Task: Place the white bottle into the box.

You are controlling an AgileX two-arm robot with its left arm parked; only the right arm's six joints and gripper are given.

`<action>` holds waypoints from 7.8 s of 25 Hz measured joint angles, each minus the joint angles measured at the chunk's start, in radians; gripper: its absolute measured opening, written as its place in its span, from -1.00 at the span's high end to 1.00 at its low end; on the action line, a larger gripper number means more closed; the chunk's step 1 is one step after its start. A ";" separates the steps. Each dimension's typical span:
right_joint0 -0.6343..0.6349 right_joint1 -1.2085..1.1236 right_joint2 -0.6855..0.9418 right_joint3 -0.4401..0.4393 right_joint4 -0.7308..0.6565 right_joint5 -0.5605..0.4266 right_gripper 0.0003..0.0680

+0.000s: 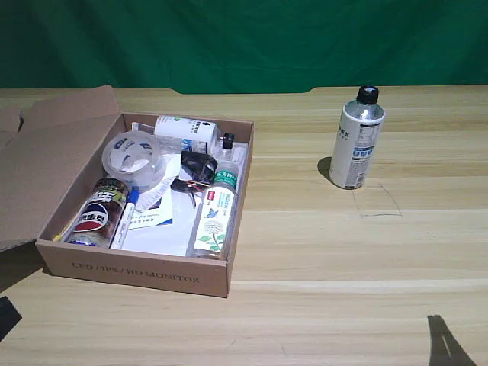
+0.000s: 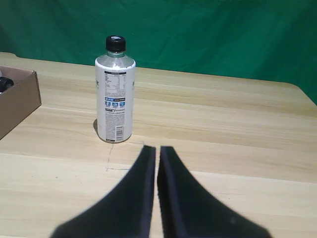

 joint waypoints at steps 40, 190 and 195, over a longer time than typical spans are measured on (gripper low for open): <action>0.000 0.913 -0.547 -0.007 -0.230 0.081 -0.81; 0.022 0.131 -0.070 0.010 0.141 0.077 1.00; 0.022 0.131 -0.070 0.011 0.141 0.078 1.00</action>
